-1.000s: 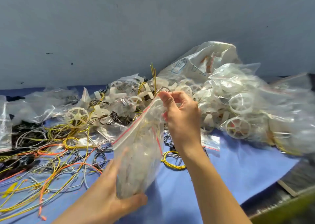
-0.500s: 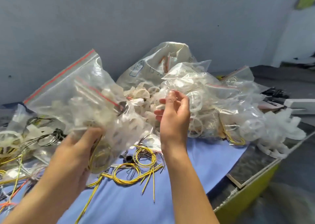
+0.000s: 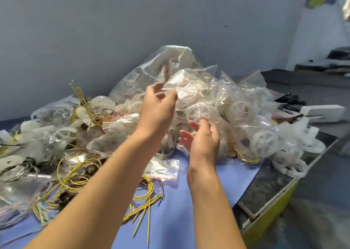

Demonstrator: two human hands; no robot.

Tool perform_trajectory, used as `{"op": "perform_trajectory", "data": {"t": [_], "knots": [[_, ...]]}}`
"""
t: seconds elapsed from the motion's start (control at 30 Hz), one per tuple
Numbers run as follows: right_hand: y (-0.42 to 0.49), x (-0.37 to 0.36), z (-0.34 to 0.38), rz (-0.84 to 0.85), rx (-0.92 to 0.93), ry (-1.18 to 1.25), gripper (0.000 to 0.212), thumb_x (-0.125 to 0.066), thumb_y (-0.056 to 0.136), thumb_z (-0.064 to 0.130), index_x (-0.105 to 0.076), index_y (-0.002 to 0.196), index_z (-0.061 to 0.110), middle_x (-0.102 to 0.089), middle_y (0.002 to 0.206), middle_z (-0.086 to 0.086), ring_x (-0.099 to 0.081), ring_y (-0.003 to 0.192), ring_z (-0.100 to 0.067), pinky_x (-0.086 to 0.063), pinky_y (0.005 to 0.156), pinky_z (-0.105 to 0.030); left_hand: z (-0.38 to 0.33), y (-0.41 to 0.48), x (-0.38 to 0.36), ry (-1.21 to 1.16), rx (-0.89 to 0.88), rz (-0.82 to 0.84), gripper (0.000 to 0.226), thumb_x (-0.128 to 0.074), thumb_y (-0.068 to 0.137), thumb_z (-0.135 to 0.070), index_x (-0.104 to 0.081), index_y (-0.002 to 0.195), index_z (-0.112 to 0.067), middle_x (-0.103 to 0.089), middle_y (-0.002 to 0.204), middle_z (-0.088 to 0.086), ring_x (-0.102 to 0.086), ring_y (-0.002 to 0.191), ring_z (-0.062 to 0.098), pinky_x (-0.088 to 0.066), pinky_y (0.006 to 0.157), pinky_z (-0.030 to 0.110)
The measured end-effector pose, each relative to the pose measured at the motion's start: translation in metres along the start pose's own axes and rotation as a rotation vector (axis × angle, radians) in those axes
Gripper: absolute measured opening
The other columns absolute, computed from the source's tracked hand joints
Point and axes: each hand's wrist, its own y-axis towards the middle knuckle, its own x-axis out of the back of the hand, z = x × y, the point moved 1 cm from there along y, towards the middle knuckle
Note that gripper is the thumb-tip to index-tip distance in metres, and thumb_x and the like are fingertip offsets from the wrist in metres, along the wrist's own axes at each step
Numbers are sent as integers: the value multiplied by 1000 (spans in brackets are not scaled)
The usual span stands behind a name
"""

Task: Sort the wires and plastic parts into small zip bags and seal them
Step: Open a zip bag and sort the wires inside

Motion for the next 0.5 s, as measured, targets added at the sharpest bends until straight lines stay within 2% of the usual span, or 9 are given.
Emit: {"op": "perform_trajectory", "data": {"t": [0.1,0.17,0.27,0.37,0.43,0.47,0.5], "knots": [[-18,-15,-8,133,-9,-65,16,-42,101,18,-57,101,24,-66,90,3,-59,54,-10,-48,49,-22,17,-43,63,-37,-65,-68,27,-58,92,-28,-56,119,-29,-63,114,-3,-64,104,11,-55,85,35],[-42,-34,-18,277,-26,-145,17,-43,102,19,-59,98,25,-67,90,3,-60,57,-11,-49,54,-26,25,-66,115,-95,-33,-207,21,-57,95,-24,-61,112,-33,-67,107,-4,-67,97,9,-55,79,33],[-87,-63,-42,531,22,-298,18,-44,101,21,-60,98,29,-67,90,3,-63,72,-16,-50,63,-31,31,-93,183,-92,17,-455,18,-55,96,-20,-63,103,-34,-68,94,-9,-67,86,5,-52,72,27],[-135,-86,-72,732,134,-463,16,-46,97,26,-60,103,33,-68,91,6,-64,78,-16,-55,73,-39,40,-113,241,10,56,-610,15,-54,96,-19,-60,101,-32,-65,95,-4,-64,88,13,-52,72,31],[-164,-101,-92,826,165,-548,18,-46,97,25,-60,107,31,-66,91,7,-64,82,-16,-54,81,-44,50,-126,276,137,112,-653,15,-54,95,-18,-57,106,-28,-64,101,2,-62,89,18,-53,78,36],[-177,-107,-103,862,165,-581,18,-46,97,23,-60,108,30,-65,91,7,-64,83,-16,-53,82,-44,55,-134,292,216,149,-662,17,-54,94,-16,-56,109,-25,-64,103,5,-61,87,17,-52,79,34],[-188,-113,-114,894,160,-617,19,-46,98,21,-60,108,28,-65,90,7,-64,83,-16,-52,83,-45,61,-143,308,298,176,-665,19,-53,93,-14,-56,111,-22,-64,103,6,-60,82,13,-50,74,26]]}}
